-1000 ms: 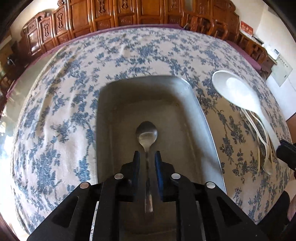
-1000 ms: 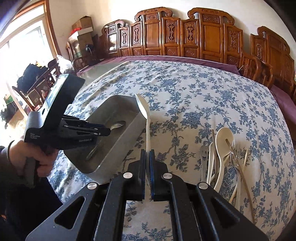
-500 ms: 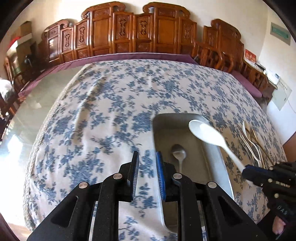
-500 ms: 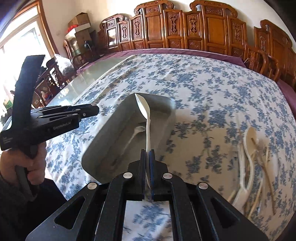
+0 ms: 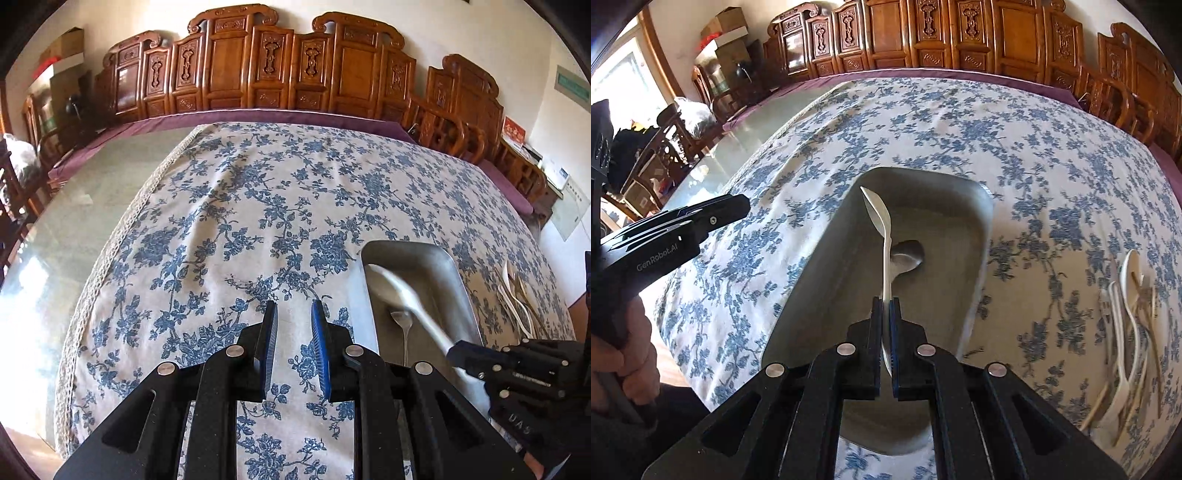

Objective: Organize utensils
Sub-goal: 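Release the metal spoon into the grey tray while the right tool releases its white spoon, then grasp a wooden chopstick from the pile with the right tool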

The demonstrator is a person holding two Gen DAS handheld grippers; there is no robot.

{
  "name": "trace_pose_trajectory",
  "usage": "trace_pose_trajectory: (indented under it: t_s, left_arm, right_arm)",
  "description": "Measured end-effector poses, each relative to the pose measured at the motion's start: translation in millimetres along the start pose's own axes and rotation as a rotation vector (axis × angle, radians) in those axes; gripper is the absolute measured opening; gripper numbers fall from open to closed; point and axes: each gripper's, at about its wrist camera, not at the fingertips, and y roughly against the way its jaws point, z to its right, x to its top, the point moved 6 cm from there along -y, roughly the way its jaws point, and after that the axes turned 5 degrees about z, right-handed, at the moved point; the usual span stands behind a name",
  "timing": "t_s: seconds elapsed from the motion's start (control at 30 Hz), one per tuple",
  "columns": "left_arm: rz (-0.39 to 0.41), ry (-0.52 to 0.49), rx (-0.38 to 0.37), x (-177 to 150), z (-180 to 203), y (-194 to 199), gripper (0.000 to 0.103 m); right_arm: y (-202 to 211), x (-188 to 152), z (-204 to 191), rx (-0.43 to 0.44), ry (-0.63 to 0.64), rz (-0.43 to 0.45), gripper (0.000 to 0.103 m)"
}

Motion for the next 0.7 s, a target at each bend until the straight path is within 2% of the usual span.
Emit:
trace_pose_trajectory:
  t_s: [0.17,0.3,0.47,0.63,0.7]
  left_arm:
    - [0.001,-0.008,-0.011,-1,5,1,0.017]
    - [-0.001,-0.021,-0.034,-2,17,2,0.017]
    - [0.007,-0.054,-0.070,-1,46,5,0.018]
    - [0.012,-0.089,-0.111,-1,82,6,0.028]
    - [0.013,-0.103,-0.124,-2,98,7,0.037]
  right_arm:
    - [9,-3,-6,0.051,0.015,0.025,0.009]
    - [32,-5,11,0.037,0.028,0.079,0.009]
    - [66,-10,54,-0.039,0.049,0.128,0.009]
    - [92,-18,113,-0.144,0.036,0.150,0.009]
    - [100,-24,141,-0.200,0.032,0.150,0.011]
